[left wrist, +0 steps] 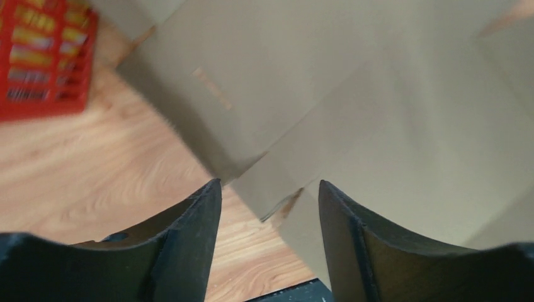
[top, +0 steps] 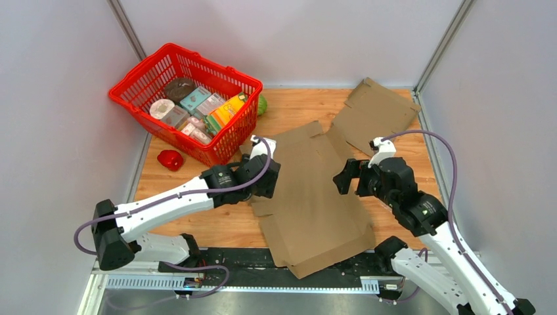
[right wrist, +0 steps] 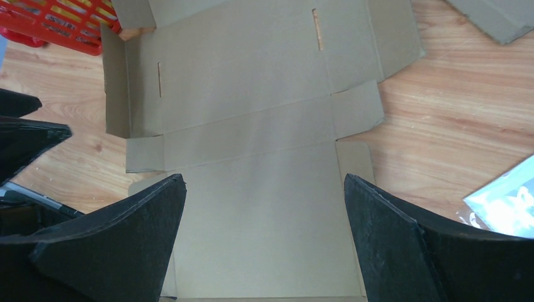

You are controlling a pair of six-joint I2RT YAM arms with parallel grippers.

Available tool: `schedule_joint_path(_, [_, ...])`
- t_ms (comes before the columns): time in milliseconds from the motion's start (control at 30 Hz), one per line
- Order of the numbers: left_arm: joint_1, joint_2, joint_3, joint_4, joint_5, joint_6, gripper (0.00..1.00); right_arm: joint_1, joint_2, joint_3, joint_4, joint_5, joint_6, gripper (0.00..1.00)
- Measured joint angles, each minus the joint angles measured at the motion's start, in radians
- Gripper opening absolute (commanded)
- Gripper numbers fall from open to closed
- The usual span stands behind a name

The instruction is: Fold the paper box

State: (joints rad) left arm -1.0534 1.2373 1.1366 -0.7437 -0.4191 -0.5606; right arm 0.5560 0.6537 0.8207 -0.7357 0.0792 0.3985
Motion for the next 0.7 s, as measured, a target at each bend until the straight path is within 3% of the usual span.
schedule_joint_path(133, [-0.002,0.002,-0.127,-0.031,-0.165,-0.16,0.84,0.0,0.024,-0.029,0.023,-0.04,0.033,1.0])
schedule_joint_path(300, [0.025,0.076,-0.162,-0.065,-0.253,-0.321,0.84,0.0,0.045,-0.065,0.055,-0.108,0.069,1.0])
schedule_joint_path(500, [0.111,0.202,-0.171,-0.039,-0.248,-0.43,0.7,0.0,0.034,-0.079,0.068,-0.141,0.09,1.0])
schedule_joint_path(633, [0.114,0.28,-0.162,-0.023,-0.277,-0.457,0.65,0.0,0.021,-0.091,0.068,-0.143,0.096,1.0])
schedule_joint_path(700, [0.121,0.313,-0.162,-0.002,-0.286,-0.457,0.58,0.0,0.02,-0.096,0.068,-0.142,0.099,1.0])
